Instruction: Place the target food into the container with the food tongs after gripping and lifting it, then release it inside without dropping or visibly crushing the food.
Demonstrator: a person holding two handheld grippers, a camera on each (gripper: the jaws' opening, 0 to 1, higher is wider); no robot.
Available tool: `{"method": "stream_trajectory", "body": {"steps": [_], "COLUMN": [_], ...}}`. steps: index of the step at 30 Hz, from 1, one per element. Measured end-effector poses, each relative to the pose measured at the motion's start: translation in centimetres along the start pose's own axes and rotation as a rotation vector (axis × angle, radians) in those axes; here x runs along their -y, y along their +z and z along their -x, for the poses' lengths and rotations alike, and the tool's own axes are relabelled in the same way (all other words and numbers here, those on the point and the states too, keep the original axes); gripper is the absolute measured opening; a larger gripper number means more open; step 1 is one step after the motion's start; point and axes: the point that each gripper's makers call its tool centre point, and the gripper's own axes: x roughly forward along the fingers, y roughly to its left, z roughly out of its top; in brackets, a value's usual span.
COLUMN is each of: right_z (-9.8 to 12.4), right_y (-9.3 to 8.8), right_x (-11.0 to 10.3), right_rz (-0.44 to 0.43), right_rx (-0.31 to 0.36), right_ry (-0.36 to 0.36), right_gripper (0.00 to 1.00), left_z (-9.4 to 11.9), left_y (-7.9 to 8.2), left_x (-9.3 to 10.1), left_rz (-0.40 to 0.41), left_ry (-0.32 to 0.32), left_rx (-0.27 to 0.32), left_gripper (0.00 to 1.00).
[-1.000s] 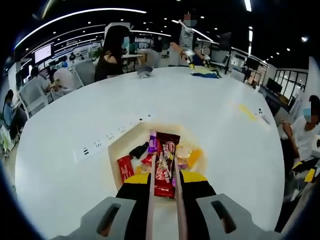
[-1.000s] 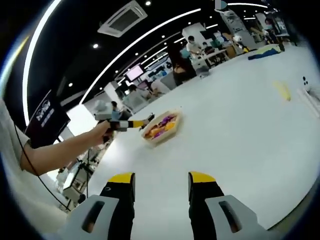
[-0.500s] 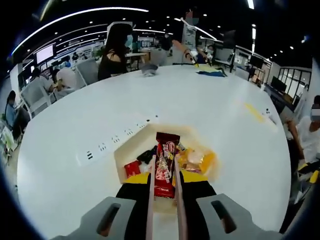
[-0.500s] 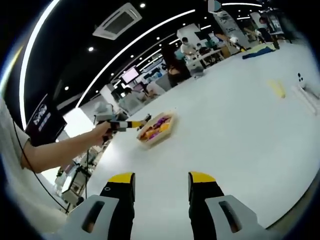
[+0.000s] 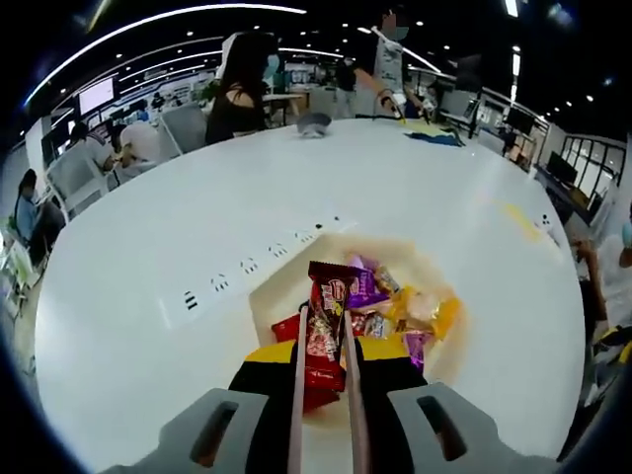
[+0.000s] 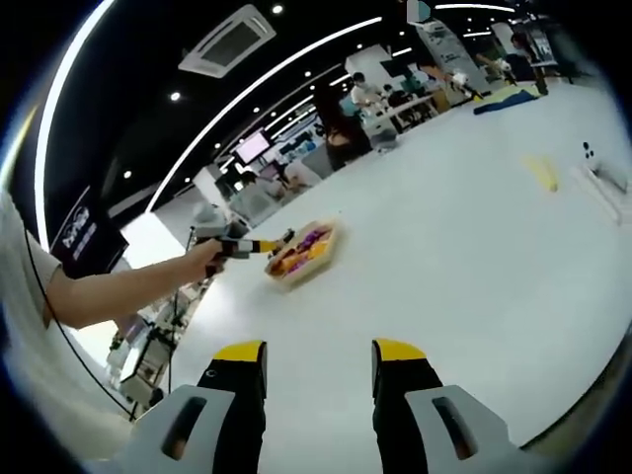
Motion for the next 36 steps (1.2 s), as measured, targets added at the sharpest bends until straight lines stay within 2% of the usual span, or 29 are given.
{"method": "stream_trajectory", "body": {"steps": [10, 19, 25, 36], "right_z": [0.6, 0.7, 0.6, 0.1], "right_y": [-0.6, -0.6, -0.4, -0.1], "right_x": [0.6, 0.8, 0.8, 0.1], "right_rz": [-0.021, -0.027, -0.03, -0.019], "right_rx": [-0.011, -0.012, -0.005, 0.009], "right_ry": [-0.021, -0.022, -0.016, 0.022], "right_gripper": [0.42, 0.42, 0.42, 0.42], "left_z": [-1.6, -1.8, -1.1, 1.5], "left_y": [-0.2, 0.4, 0.7, 1.0], "left_x": [-0.4, -0.4, -0.4, 0.2], "left_rz": [-0.016, -0.001, -0.005, -0.024], "left_ry": [0.004, 0.012, 0.014, -0.006], "left_rx": [-0.024, 0.001, 0.012, 0.049], "left_gripper": [0.2, 0.22, 0.22, 0.22]}}
